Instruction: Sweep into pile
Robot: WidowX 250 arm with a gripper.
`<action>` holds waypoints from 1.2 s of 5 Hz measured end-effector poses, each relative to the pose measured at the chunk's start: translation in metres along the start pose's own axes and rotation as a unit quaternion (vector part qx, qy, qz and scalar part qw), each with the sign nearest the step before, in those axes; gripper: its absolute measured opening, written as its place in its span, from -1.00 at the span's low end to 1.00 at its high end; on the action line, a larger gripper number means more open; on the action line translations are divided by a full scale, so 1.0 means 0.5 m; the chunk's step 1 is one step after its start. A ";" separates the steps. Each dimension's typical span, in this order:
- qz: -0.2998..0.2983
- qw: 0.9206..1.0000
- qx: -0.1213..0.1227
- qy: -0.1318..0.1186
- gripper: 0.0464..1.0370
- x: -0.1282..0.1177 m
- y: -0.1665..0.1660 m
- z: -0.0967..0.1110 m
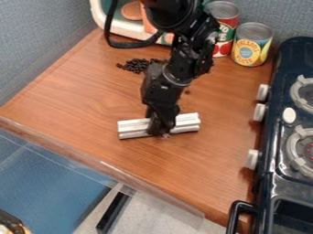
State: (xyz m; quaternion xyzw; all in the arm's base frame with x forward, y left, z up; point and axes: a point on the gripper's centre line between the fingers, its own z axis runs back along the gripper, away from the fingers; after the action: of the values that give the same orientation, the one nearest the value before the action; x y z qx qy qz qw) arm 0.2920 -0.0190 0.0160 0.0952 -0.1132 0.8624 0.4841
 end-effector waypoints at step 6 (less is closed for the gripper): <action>0.025 0.998 -0.052 -0.013 -0.36 -0.029 -0.189 -0.013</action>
State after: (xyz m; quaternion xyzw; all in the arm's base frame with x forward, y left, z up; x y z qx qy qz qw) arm 0.3799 0.0190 0.0157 0.0779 -0.1666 0.8660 0.4650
